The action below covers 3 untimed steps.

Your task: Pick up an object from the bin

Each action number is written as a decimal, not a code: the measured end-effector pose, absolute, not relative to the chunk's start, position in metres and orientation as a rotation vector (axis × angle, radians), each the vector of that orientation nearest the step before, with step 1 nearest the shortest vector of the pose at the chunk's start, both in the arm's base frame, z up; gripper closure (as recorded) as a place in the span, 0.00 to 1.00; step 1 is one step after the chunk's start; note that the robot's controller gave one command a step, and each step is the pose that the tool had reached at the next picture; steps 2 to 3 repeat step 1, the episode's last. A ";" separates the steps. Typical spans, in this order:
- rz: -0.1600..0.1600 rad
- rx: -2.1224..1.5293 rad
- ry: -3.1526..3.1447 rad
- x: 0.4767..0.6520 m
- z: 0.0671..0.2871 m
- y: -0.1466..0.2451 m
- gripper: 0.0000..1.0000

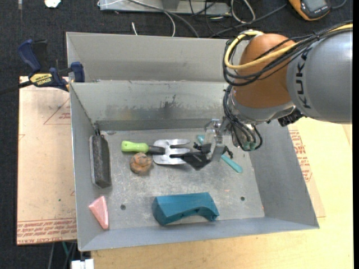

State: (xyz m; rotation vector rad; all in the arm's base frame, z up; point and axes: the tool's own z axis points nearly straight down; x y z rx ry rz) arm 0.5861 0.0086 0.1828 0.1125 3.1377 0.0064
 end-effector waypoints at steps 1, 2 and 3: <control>0.007 0.111 3.131 0.588 0.207 0.009 1.00; 0.007 0.111 3.131 0.588 0.207 0.009 1.00; 0.007 0.111 3.131 0.588 0.207 0.009 1.00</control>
Offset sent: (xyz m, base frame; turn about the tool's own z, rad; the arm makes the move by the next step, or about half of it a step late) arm 0.0017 0.0003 0.0722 -0.0007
